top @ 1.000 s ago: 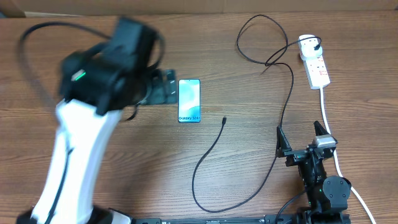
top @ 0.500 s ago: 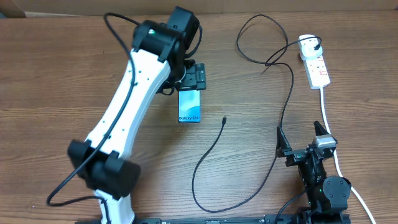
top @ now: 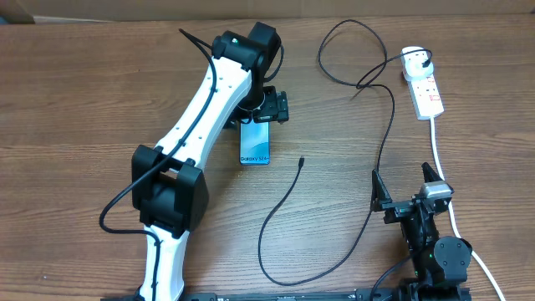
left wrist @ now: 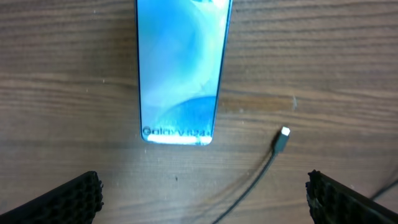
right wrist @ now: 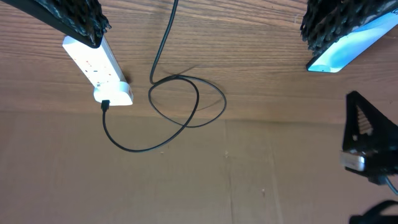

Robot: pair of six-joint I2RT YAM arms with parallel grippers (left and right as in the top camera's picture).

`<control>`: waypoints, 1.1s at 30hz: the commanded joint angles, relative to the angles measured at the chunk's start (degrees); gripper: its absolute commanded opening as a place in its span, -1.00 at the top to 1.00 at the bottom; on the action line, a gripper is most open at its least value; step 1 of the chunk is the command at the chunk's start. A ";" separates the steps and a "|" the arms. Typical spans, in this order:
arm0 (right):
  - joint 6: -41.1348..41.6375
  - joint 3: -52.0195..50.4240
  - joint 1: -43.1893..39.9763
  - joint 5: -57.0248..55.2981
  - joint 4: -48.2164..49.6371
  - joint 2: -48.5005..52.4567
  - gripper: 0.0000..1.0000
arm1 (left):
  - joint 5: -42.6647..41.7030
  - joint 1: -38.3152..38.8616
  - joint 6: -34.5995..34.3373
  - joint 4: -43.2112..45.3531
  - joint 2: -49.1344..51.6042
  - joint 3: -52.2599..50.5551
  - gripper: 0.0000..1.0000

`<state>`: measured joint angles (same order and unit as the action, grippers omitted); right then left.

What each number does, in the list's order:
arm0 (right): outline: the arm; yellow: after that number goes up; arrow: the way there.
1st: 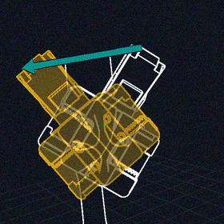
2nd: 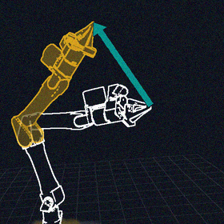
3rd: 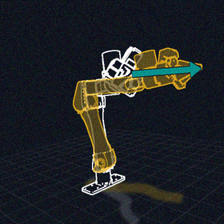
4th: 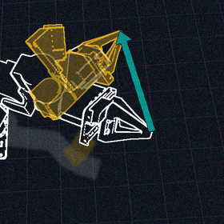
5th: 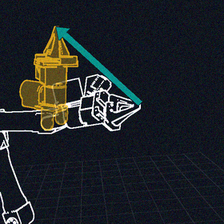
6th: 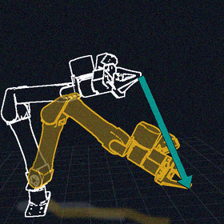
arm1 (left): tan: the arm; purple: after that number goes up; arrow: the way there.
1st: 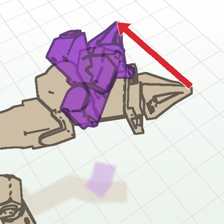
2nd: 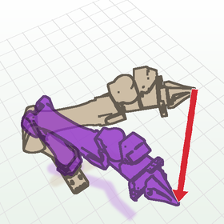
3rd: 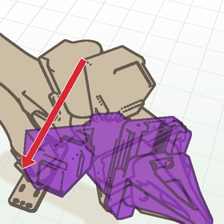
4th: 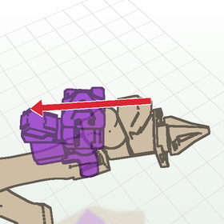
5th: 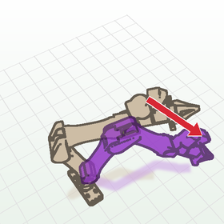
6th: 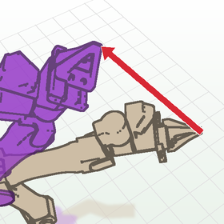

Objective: Plug charger to phone and switch on socket
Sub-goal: 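Reach the left gripper over the phone and lower onto it, then close the left gripper on the phone's top edge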

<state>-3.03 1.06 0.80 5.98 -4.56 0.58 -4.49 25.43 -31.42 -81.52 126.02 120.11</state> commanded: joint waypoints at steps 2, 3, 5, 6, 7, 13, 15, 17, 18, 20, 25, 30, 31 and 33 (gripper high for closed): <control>-0.26 -0.59 -0.22 -0.37 0.17 -0.42 -0.99 | 4.70 0.00 -0.50 2.78 1.51 1.11 -1.00; -0.26 -0.59 -0.22 -0.37 0.17 -0.42 -1.00 | 4.70 0.00 -0.52 2.80 1.51 1.11 -1.00; -0.26 -0.59 -0.22 -0.37 0.17 -0.42 -0.99 | 4.46 0.00 -0.48 2.67 1.51 1.11 -1.00; -0.26 -0.59 -0.22 -0.37 0.17 -0.42 -1.00 | 4.46 0.00 -0.20 2.29 1.51 1.11 -1.00; -0.26 -0.59 -0.22 -0.37 0.17 -0.42 -0.99 | 4.42 0.00 0.26 1.97 1.51 1.11 -1.00; -0.26 -0.59 -0.22 -0.37 0.17 -0.42 -1.00 | 1.22 0.66 4.57 -2.16 1.57 1.01 -1.00; -0.26 -0.59 -0.22 -0.37 0.17 -0.42 -1.00 | 3.08 0.68 4.35 -1.92 1.60 1.01 -0.99; -0.26 -0.59 -0.22 -0.37 0.17 -0.42 -0.99 | 3.41 0.76 3.91 -1.97 1.60 1.01 -0.99; -0.26 -0.59 -0.22 -0.39 0.17 -0.42 -1.00 | 3.45 0.87 3.45 -1.95 1.60 1.01 -1.00; -0.26 -0.59 -0.22 -0.39 0.17 -0.42 -1.00 | 3.48 1.14 3.50 -1.53 1.60 1.01 -0.99; -0.26 -0.59 -0.17 -0.37 0.17 -0.42 -1.00 | 3.65 2.34 3.54 0.50 1.62 0.28 -0.99; -0.26 -0.59 -0.17 -0.39 0.17 -0.42 -1.00 | 7.54 2.51 3.67 2.73 1.68 -1.57 -0.99; -0.26 -0.59 -0.17 -0.37 0.17 -0.42 -1.00 | 7.74 2.10 3.54 2.93 1.70 -2.25 -0.99; -0.26 -0.59 -0.17 -0.37 0.17 -0.42 -1.00 | 7.63 1.40 3.54 3.61 1.70 -3.63 -0.99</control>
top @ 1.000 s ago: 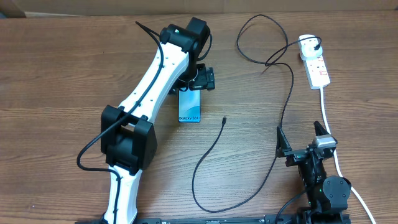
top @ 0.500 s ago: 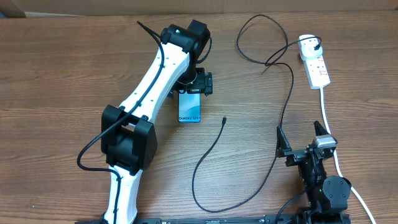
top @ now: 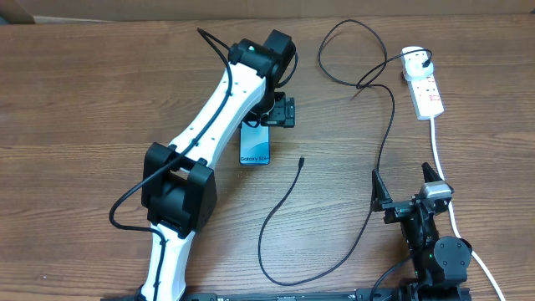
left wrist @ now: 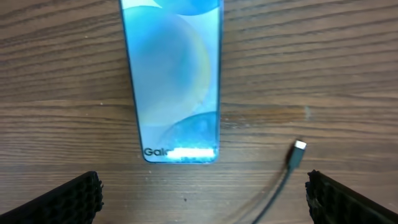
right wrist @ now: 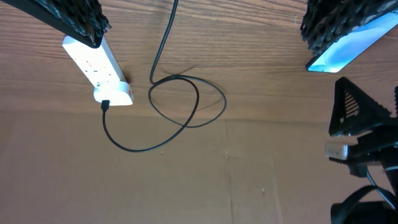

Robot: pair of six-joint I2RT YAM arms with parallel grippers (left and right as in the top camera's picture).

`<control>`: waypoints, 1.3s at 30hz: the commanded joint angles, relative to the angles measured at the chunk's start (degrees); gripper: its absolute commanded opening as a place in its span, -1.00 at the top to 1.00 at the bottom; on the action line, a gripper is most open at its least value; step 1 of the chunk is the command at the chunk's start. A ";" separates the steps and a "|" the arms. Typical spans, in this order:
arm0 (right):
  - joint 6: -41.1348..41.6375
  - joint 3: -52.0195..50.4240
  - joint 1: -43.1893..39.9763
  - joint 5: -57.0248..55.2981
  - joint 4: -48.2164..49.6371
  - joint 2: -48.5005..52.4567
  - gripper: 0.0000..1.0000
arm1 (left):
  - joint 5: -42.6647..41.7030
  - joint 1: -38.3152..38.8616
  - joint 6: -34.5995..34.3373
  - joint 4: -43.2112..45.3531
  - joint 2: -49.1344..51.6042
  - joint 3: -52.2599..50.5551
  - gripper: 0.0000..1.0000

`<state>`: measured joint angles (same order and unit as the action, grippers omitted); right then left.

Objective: Plug charger to phone and switch on socket
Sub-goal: 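Close the left gripper on the phone's top edge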

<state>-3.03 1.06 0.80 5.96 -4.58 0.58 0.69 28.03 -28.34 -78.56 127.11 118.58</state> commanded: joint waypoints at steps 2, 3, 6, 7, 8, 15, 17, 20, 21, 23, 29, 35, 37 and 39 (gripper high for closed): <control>-0.26 -0.59 -0.17 -0.35 0.20 -0.42 -1.00 | 2.34 -1.99 0.48 2.19 0.63 -4.24 -0.99; -0.26 -0.59 -0.17 -0.35 0.20 -0.42 -1.00 | 2.27 -2.29 0.48 3.23 0.63 -5.38 -0.99; -0.26 -0.59 -0.17 -0.35 0.20 -0.42 -1.00 | 1.16 -2.97 0.59 7.28 0.63 -8.81 -1.00; -0.26 -0.59 -0.17 -0.35 0.20 -0.42 -1.00 | 0.35 -3.04 0.96 8.81 0.63 -9.84 -0.99; -0.26 -0.59 -0.17 -0.35 0.20 -0.42 -1.00 | -0.79 -3.04 1.57 10.97 0.66 -11.28 -0.99; -0.26 -0.59 -0.17 -0.35 0.20 -0.42 -1.00 | -2.91 -3.32 1.53 16.74 0.72 -15.34 -1.00; -0.26 -0.59 -0.17 -0.35 0.20 -0.42 -1.00 | -2.40 -3.19 1.53 17.55 0.74 -15.87 -0.99; -0.26 -0.59 -0.17 -0.35 0.20 -0.42 -0.99 | -1.33 -2.93 0.39 17.75 1.05 -16.26 -1.00; -0.26 -0.59 -0.17 -0.35 0.20 -0.42 -1.00 | -1.25 -2.93 0.39 17.86 1.05 -16.33 -0.99; -0.26 -0.59 -0.17 -0.37 0.20 -0.42 -1.00 | 0.04 -2.93 -0.33 18.16 1.05 -16.65 -1.00; -0.26 -0.59 -0.17 -0.35 0.20 -0.42 -1.00 | 0.79 -2.93 -0.48 20.31 1.05 -19.43 -0.99; -0.26 -0.59 -0.17 -0.35 0.20 -0.42 -1.00 | 0.79 -2.91 -0.42 22.77 1.05 -21.05 -1.00; -0.26 -0.59 -0.17 -0.35 0.20 -0.42 -1.00 | 0.87 -2.89 -0.33 23.34 1.05 -21.05 -1.00; -0.26 -0.59 -0.17 -0.35 0.20 -0.42 -1.00 | 2.01 -2.86 0.04 23.85 1.05 -21.44 -1.00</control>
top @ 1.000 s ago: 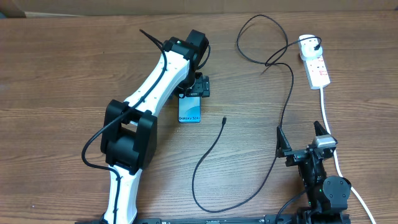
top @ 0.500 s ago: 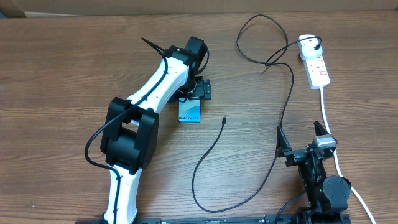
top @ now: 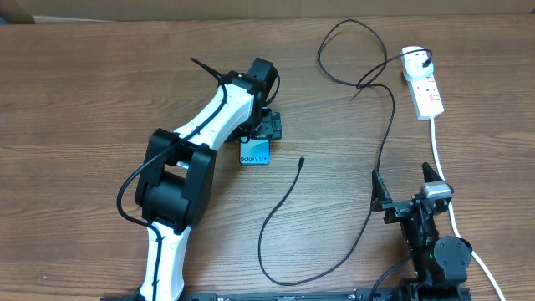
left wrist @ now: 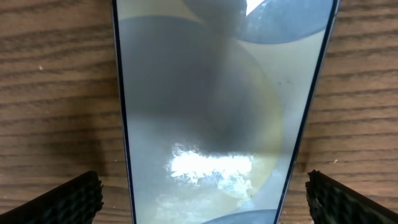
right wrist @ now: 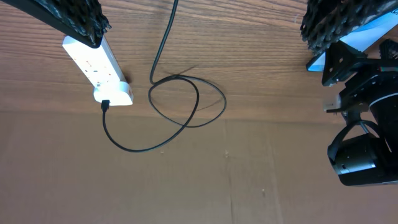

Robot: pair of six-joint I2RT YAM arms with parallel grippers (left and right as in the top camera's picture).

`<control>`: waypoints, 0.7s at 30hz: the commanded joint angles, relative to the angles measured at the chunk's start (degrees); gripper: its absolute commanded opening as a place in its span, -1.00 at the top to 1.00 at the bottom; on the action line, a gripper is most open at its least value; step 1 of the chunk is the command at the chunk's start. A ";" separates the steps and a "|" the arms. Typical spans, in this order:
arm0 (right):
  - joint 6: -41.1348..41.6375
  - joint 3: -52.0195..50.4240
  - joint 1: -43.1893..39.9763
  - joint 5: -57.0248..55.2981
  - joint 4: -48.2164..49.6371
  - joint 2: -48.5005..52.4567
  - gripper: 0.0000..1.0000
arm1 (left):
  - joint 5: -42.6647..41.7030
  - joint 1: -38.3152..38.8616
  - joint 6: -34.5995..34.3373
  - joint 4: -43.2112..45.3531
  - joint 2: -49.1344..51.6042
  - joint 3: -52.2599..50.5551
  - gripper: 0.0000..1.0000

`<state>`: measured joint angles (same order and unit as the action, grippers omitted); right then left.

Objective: Plug charger to phone and switch on socket
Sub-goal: 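Close the left gripper on the phone's top edge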

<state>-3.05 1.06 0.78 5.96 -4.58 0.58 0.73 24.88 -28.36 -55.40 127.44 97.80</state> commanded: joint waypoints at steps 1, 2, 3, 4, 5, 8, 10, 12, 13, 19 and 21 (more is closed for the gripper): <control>-0.24 -0.59 -0.15 -0.35 0.20 -0.42 -0.99 | 2.43 0.28 0.07 0.83 0.72 -0.94 -0.99; -0.24 -0.59 -0.15 -0.35 0.20 -0.42 -1.00 | 2.73 0.26 0.07 1.14 0.72 -1.42 -0.99; -0.24 -0.59 -0.15 -0.35 0.20 -0.42 -1.00 | 2.89 0.24 0.07 1.60 0.72 -2.19 -1.00; -0.24 -0.59 -0.15 -0.37 0.20 -0.42 -1.00 | 2.86 0.11 0.07 1.57 0.72 -2.21 -1.00; -0.24 -0.59 -0.15 -0.35 0.20 -0.42 -1.00 | 2.80 -0.09 0.04 1.70 0.72 -2.21 -1.00; -0.24 -0.59 -0.15 -0.35 0.20 -0.42 -0.99 | 2.64 -0.11 0.04 2.49 0.72 -2.23 -1.00; -0.24 -0.59 -0.15 -0.35 0.20 -0.42 -1.00 | 2.69 0.04 0.09 3.06 0.72 -2.47 -0.99; -0.24 -0.59 -0.15 -0.35 0.20 -0.42 -1.00 | 2.86 0.26 0.09 3.26 0.72 -2.62 -1.00; -0.24 -0.59 -0.15 -0.35 0.20 -0.42 -1.00 | 2.89 0.28 0.09 3.30 0.72 -2.62 -1.00; -0.24 -0.59 -0.15 -0.35 0.20 -0.42 -1.00 | 3.37 0.48 0.00 3.52 0.74 -3.61 -1.00; -0.24 -0.59 -0.15 -0.37 0.20 -0.42 -1.00 | 3.74 0.68 0.02 3.41 0.74 -3.80 -1.00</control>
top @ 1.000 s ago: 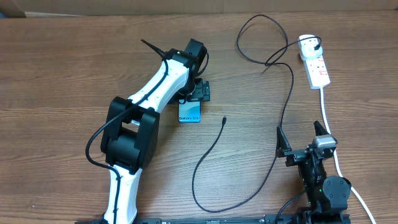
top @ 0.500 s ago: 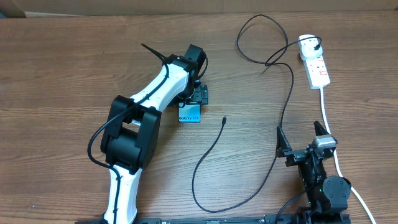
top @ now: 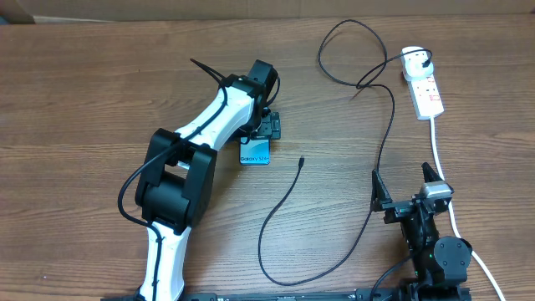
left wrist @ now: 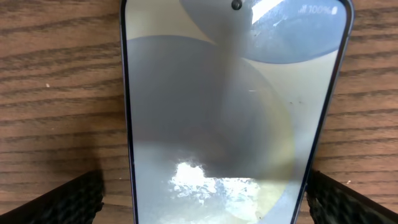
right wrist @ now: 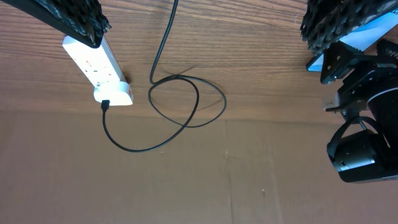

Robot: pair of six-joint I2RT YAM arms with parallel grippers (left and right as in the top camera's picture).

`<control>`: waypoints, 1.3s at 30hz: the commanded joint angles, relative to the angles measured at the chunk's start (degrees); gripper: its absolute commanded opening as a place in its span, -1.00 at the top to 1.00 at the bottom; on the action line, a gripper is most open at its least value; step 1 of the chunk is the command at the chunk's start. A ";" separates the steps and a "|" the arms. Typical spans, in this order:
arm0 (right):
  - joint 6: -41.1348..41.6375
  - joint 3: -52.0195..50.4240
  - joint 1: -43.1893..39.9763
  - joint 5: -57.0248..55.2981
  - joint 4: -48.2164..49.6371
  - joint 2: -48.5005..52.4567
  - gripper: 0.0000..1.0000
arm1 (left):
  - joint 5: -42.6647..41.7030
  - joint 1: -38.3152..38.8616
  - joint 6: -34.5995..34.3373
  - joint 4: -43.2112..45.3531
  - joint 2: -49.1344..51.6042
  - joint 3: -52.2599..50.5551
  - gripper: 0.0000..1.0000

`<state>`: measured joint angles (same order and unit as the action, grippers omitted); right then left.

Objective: Plug charger to phone and switch on socket
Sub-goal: 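Close the left gripper on the phone's top edge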

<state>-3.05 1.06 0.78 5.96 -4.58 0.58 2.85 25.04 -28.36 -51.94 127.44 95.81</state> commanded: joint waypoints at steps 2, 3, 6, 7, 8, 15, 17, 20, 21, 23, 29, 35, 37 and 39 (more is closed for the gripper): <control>-0.24 -0.59 -0.15 -0.35 0.20 -0.42 -1.00 | 1.60 0.63 0.00 0.00 0.74 -1.81 -0.99; -0.24 -0.59 -0.15 -0.35 0.20 -0.42 -1.00 | 1.60 0.68 0.00 0.07 0.74 -1.81 -1.00; -0.24 -0.59 -0.15 -0.35 0.20 -0.42 -1.00 | 1.60 0.74 0.02 0.07 0.74 -1.81 -1.00; -0.24 -0.59 -0.15 -0.37 0.20 -0.42 -1.00 | 1.60 0.83 0.02 0.02 0.74 -1.81 -1.00; -0.24 -0.59 -0.15 -0.35 0.20 -0.42 -0.99 | 1.60 0.83 0.02 0.02 0.74 -1.81 -1.00; -0.24 -0.59 -0.15 -0.35 0.20 -0.42 -1.00 | 1.57 0.83 0.00 0.00 0.74 -1.79 -0.82; -0.24 -0.59 -0.15 -0.35 0.20 -0.42 -1.00 | 1.55 0.83 0.02 0.00 0.74 -1.79 -0.82; -0.24 -0.59 -0.15 -0.35 0.20 -0.42 -1.00 | 1.55 0.83 0.00 0.00 0.74 -1.79 -0.78; -0.24 -0.59 -0.15 -0.35 0.20 -0.42 -1.00 | 1.55 0.81 0.02 0.00 0.74 -1.79 -0.73; -0.24 -0.59 -0.15 -0.35 0.20 -0.42 -1.00 | 1.55 0.83 0.00 -0.04 0.74 -1.79 -0.68; -0.24 -0.59 -0.15 -0.35 0.20 -0.42 -1.00 | 1.55 0.83 0.02 -0.09 0.72 -1.79 -0.60; -0.24 -0.59 -0.15 -0.35 0.20 -0.42 -1.00 | 1.55 0.83 0.02 -0.13 0.72 -1.79 -0.57; -0.24 -0.59 -0.15 -0.35 0.20 -0.42 -1.00 | 1.55 0.83 0.02 -0.13 0.72 -1.79 -0.57; -0.24 -0.59 -0.15 -0.35 0.20 -0.42 -1.00 | 1.55 0.83 0.04 -0.22 0.72 -1.79 -0.57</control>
<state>-3.01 1.06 0.78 5.98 -4.56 0.58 3.01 25.52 -28.38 -51.62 127.42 95.70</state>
